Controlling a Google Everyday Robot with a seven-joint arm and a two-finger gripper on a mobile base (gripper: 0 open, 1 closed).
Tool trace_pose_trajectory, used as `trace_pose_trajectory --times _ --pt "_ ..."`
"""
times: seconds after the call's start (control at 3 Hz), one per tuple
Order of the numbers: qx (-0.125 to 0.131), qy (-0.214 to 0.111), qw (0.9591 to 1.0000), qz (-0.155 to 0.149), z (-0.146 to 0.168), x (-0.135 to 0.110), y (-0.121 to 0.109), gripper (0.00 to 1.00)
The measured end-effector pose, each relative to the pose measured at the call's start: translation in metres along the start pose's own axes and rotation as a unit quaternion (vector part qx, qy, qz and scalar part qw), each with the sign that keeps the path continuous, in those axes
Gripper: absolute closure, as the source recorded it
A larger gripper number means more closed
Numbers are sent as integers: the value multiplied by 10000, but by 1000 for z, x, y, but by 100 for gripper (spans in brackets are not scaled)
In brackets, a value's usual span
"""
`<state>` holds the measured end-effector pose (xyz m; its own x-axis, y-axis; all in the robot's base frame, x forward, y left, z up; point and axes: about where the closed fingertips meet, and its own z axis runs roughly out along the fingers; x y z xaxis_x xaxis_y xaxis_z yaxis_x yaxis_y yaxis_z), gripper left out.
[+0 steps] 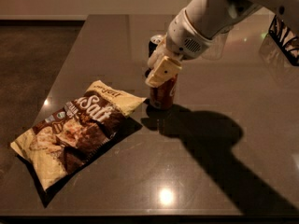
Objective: Move coke can near brown chip bag
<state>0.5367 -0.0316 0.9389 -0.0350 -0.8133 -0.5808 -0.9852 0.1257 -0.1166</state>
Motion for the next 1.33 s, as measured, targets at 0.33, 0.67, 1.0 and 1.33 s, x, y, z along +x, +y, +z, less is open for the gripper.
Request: trace_pose_trajectory --times 0.33,0.67,1.0,1.33 --pt "-111 -22 9998 -134 7 -9 6 61" --pt "-285 -62 9994 -212 15 -13 13 38" --pt "-501 -124 9984 -211 24 -13 17 15" --pt "-474 -92 9988 -130 22 -6 13 0"
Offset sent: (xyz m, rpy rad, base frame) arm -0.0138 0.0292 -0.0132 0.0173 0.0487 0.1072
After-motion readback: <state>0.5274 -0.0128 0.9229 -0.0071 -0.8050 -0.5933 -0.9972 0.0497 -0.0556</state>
